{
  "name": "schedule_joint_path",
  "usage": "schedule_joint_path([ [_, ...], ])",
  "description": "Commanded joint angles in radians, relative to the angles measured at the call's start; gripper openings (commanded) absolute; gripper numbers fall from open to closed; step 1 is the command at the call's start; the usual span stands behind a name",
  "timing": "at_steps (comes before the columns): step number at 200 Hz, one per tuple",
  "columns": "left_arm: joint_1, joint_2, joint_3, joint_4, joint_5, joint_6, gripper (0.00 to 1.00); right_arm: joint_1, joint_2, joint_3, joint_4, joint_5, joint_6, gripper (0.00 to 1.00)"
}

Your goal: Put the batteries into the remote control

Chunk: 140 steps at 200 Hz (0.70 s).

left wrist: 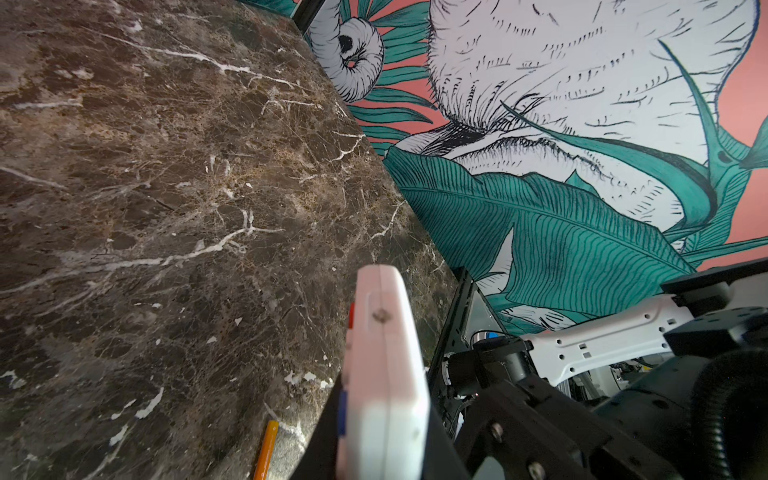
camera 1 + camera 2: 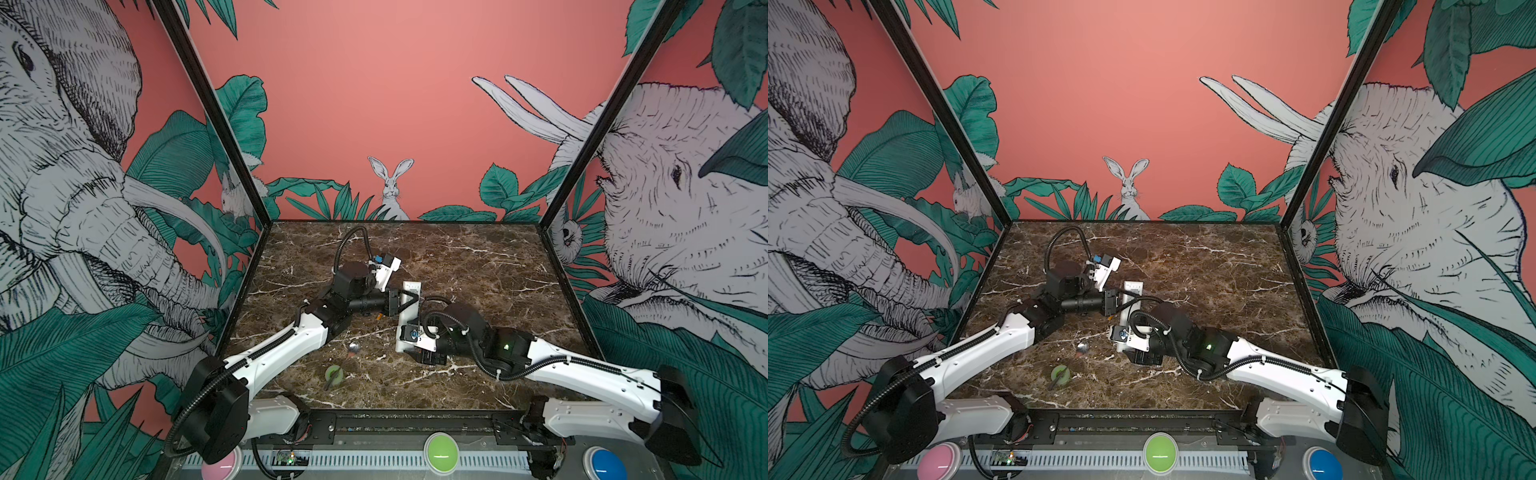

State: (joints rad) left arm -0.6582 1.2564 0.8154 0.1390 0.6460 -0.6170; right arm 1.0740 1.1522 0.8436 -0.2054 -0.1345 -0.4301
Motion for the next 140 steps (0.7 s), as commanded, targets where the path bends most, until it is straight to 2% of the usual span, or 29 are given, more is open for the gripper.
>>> schedule_joint_path([
  [1, -0.003, -0.036, 0.013, 0.088, 0.026, -0.022, 0.0, 0.01, 0.029, 0.013, -0.065, -0.105, 0.004, 0.64],
  [42, -0.003, -0.042, 0.013, 0.077, 0.005, -0.012, 0.0, 0.01, 0.011, 0.014, -0.079, -0.114, 0.006, 0.57],
  [78, -0.003, -0.05, 0.023, 0.018, -0.024, 0.021, 0.0, 0.01, -0.012, 0.012, -0.091, -0.123, 0.008, 0.46],
  [140, -0.003, -0.054, 0.022, 0.002, -0.027, 0.03, 0.0, 0.009, -0.026, 0.011, -0.08, -0.123, 0.01, 0.43],
])
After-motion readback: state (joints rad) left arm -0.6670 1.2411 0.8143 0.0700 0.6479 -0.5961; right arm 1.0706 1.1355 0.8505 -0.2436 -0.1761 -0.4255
